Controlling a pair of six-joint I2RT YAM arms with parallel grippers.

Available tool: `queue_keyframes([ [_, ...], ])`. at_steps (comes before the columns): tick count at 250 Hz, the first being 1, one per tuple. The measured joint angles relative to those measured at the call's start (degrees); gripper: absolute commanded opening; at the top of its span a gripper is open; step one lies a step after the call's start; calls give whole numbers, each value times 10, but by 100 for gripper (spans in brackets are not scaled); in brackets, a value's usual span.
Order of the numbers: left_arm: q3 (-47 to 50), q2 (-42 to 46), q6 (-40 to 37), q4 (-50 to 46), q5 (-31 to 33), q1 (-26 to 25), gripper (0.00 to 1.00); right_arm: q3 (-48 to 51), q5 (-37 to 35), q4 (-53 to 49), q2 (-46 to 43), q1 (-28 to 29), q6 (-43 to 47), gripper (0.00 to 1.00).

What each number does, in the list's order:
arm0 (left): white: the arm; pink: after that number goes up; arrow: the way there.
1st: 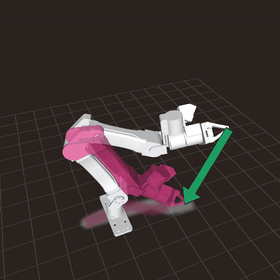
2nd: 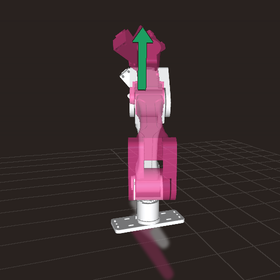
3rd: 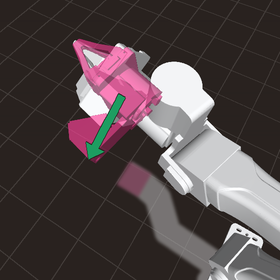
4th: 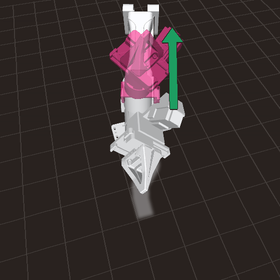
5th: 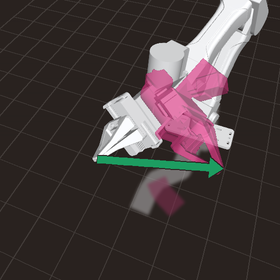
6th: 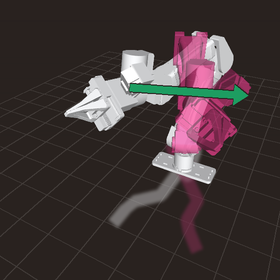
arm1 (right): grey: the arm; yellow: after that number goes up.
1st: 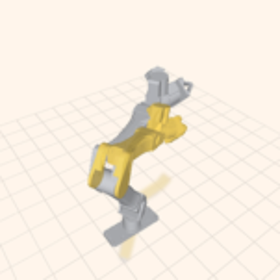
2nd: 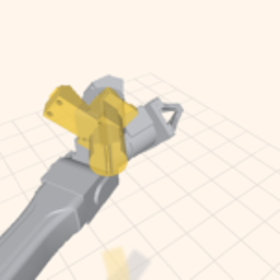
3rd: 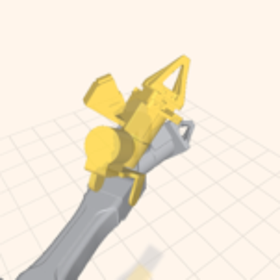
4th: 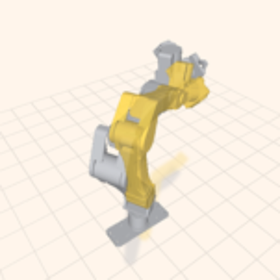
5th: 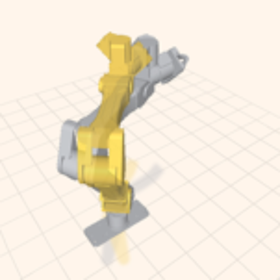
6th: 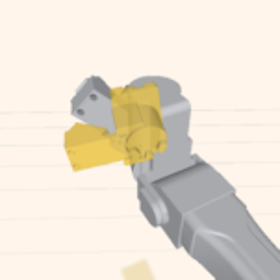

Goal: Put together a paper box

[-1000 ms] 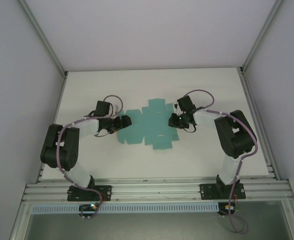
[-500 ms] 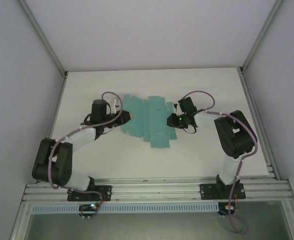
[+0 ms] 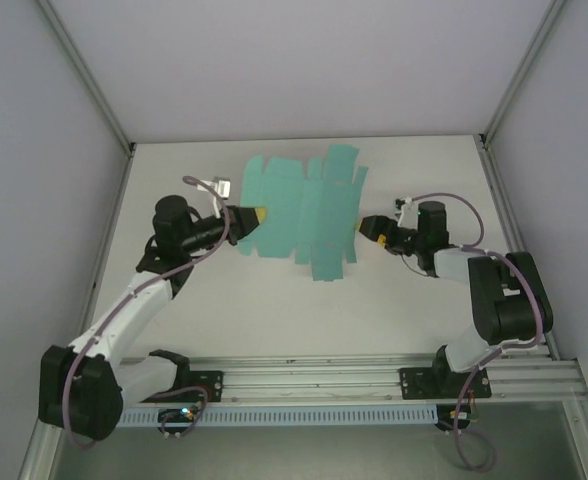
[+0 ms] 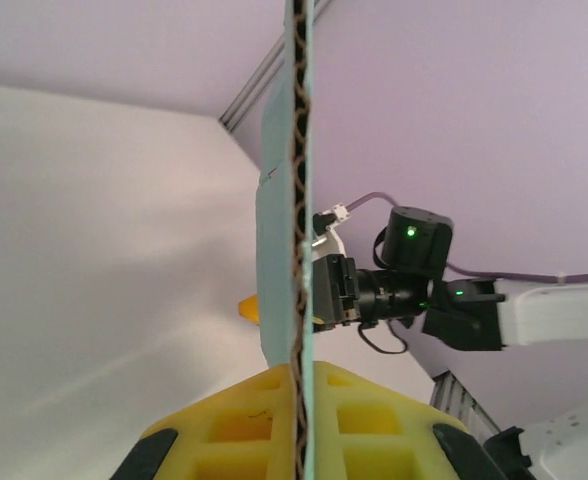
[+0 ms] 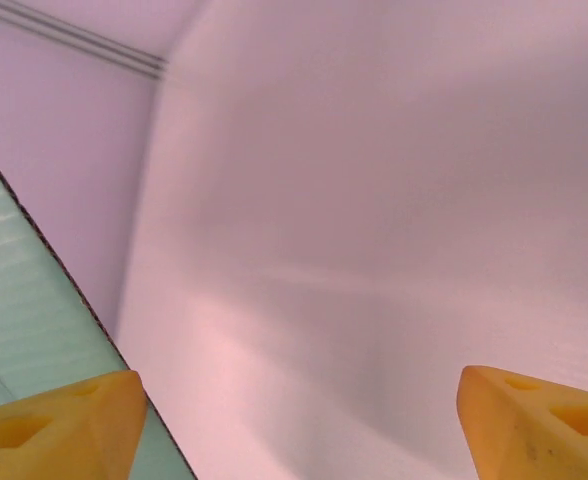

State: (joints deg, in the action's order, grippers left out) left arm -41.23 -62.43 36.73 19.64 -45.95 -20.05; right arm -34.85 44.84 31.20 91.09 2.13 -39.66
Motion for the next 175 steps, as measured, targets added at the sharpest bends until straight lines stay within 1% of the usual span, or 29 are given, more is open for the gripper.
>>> queue_keyframes([
  [26,-3,19,10,7,-6,0,0,-2,68,99,0,-3,-47,75],
  [52,-3,28,17,10,-6,0,0,-5,110,187,0,-2,-93,70],
  [73,-3,28,20,9,-2,0,0,-4,135,245,0,-2,-131,49],
  [85,-3,28,23,7,2,0,0,-5,146,262,0,-2,-145,35],
  [96,-3,28,24,6,7,0,0,-4,156,278,0,-2,-156,29],
  [107,-3,29,26,5,12,0,0,-3,161,287,-1,-2,-168,18],
  [119,-3,30,27,3,19,2,0,-1,163,287,-6,-2,-169,12],
  [131,-3,31,27,-1,24,2,0,4,165,279,-19,-2,-163,3],
  [135,-2,31,27,-2,26,2,0,5,165,273,-24,-2,-160,0],
  [160,2,37,27,-7,28,7,0,7,159,212,-69,0,-116,0],
  [162,2,37,27,-8,29,7,4,7,158,206,-72,0,-111,0],
  [165,2,38,27,-9,29,8,16,6,155,196,-78,0,-103,0],
  [175,3,40,23,-15,34,11,66,1,146,148,-99,5,-75,0],
])
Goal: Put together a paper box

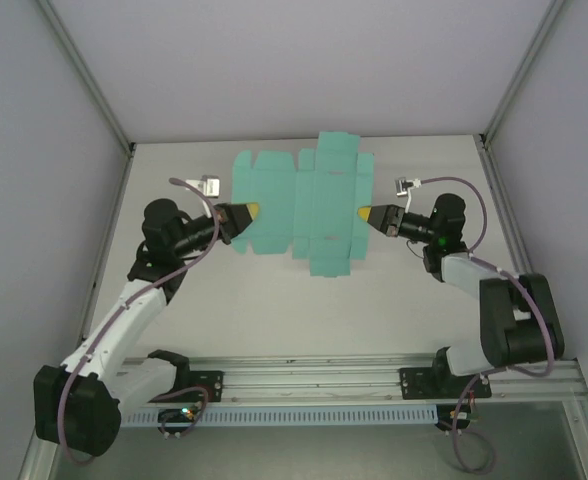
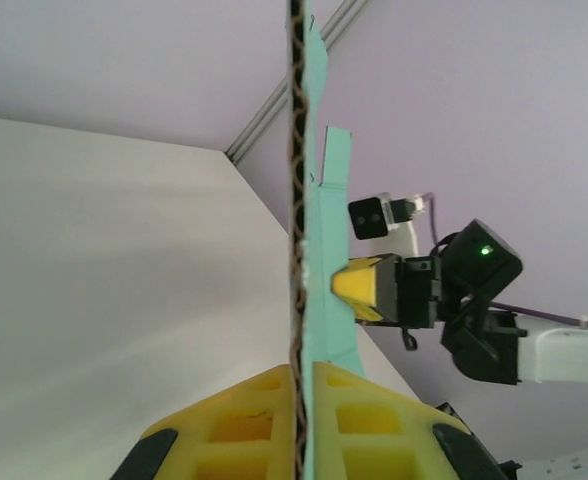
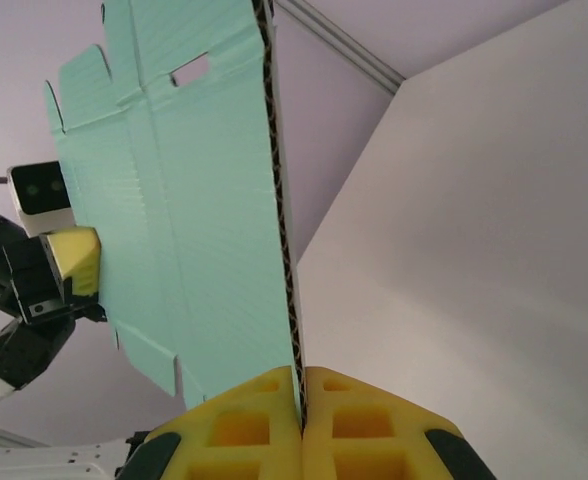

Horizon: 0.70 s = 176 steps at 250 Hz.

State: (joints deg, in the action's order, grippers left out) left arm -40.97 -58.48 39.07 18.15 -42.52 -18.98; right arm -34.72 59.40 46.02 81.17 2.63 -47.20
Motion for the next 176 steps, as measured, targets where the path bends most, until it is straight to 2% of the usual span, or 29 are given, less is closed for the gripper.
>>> queue_keyframes([
  [3,0,1,0,-3,4,0,81,-2,-3,-15,-5,1,10,0],
  [5,0,1,-2,-7,7,0,94,-3,-6,-27,-9,2,21,0],
  [8,-1,2,-3,-13,14,0,99,-7,-10,-51,-16,6,29,0],
  [25,-3,11,-16,-61,61,1,100,-42,-52,-188,-43,29,107,0],
  [62,-8,20,-49,-215,238,4,100,-151,-198,-454,-51,106,279,0],
  [85,-20,4,-63,-313,339,8,100,-202,-294,-574,-35,146,355,0],
  [106,-36,-18,-70,-380,396,15,100,-248,-390,-660,4,174,423,0],
  [137,-42,-35,-75,-406,394,28,100,-301,-539,-728,75,221,531,0],
  [159,-42,-50,-74,-382,340,30,100,-305,-643,-721,122,272,637,0],
  [176,-51,-73,-69,-354,289,30,100,-300,-695,-695,151,300,703,0],
])
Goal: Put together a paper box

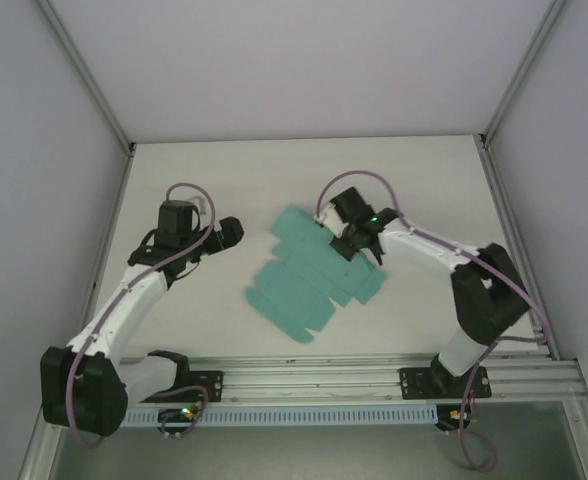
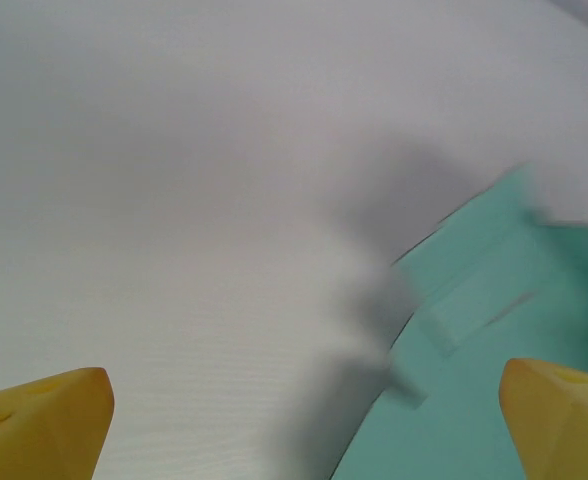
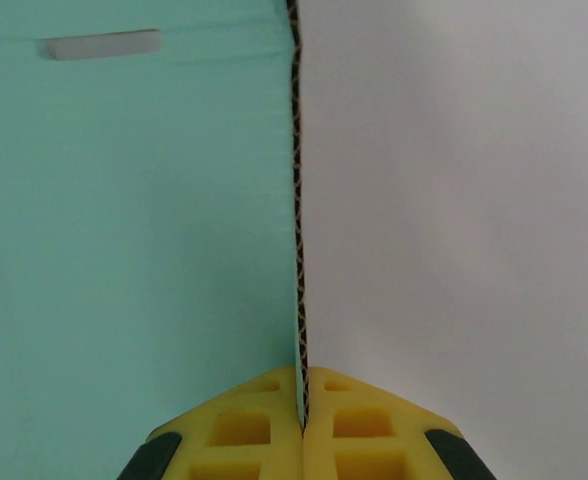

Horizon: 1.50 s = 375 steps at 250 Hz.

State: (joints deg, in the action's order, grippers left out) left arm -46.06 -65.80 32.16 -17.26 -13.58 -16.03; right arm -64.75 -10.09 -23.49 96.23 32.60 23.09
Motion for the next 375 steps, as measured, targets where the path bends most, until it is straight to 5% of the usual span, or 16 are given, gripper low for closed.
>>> queue_keyframes([
  [42,-61,-83,25,67,-106,-9,90,25,-62,110,24,24,97,0],
  [128,-190,-249,73,138,-257,-55,64,72,-62,247,7,53,156,0],
  [313,-217,-330,88,98,-278,-105,57,93,-57,273,-27,53,148,0],
  [375,-219,-346,125,128,-287,-108,38,95,-54,281,-35,51,146,0],
])
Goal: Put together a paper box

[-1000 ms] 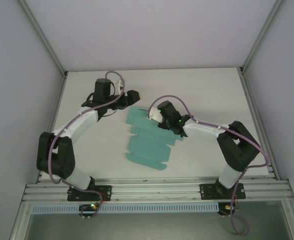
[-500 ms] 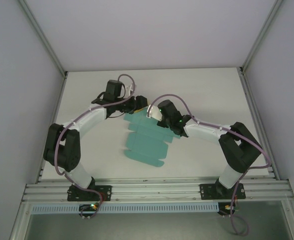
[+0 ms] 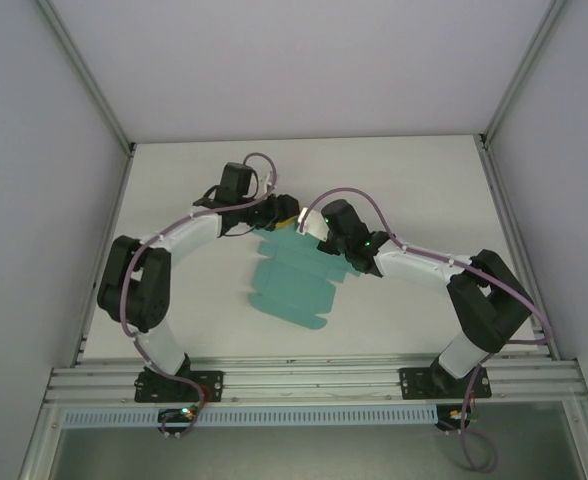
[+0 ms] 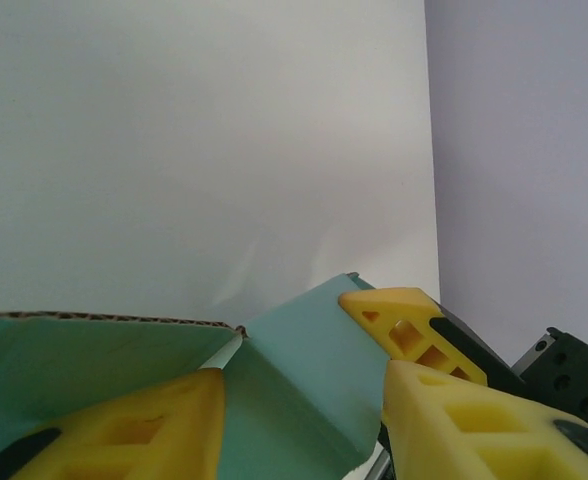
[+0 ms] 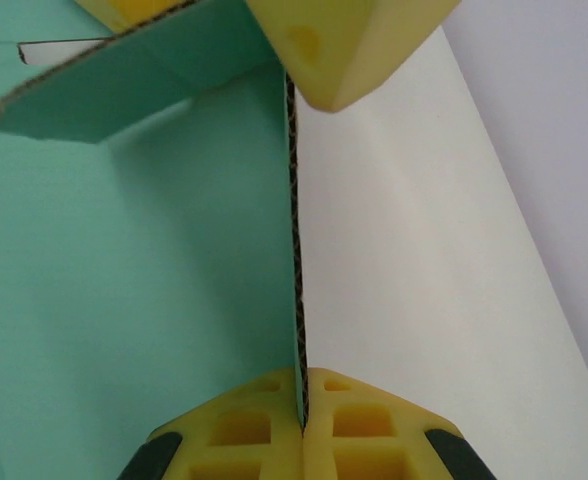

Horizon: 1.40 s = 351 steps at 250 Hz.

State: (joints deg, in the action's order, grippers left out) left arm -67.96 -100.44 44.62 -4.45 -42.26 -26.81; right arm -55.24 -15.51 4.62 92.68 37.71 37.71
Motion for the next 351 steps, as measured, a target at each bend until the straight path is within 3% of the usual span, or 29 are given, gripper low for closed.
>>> queue_keyframes([
  [26,-6,-7,6,2,-2,-5,25,0,-1,0,0,2,2,0],
  [66,-26,-16,4,-15,-2,-9,16,4,-15,7,0,4,12,0],
  [87,-28,-16,0,-28,4,-11,0,10,-18,16,0,5,14,0],
  [118,-29,-16,-3,-42,16,-15,0,21,-21,26,0,9,14,0],
  [131,-30,-16,-7,-50,20,-16,16,24,-21,29,0,10,14,0],
  [147,-34,-16,-17,-61,27,-17,25,26,-21,29,0,11,14,0],
  [161,-34,-12,-30,-69,34,-17,46,26,-21,30,0,12,14,0],
  [179,-31,-1,-49,-77,50,-17,62,26,-21,31,-1,14,15,0],
  [188,-24,11,-57,-80,65,-16,75,27,-21,31,-2,15,16,0],
  [208,7,59,-79,-91,97,-3,90,31,-21,35,-7,13,15,0],
  [215,24,82,-84,-94,109,4,99,33,-21,38,-8,11,14,0],
  [268,165,232,-104,-108,177,105,98,43,-19,44,-22,-2,9,0],
  [302,239,237,-112,-121,198,149,87,43,-12,44,-31,-9,4,0],
  [351,303,223,-113,-85,164,152,86,43,1,44,-38,-15,-7,0],
])
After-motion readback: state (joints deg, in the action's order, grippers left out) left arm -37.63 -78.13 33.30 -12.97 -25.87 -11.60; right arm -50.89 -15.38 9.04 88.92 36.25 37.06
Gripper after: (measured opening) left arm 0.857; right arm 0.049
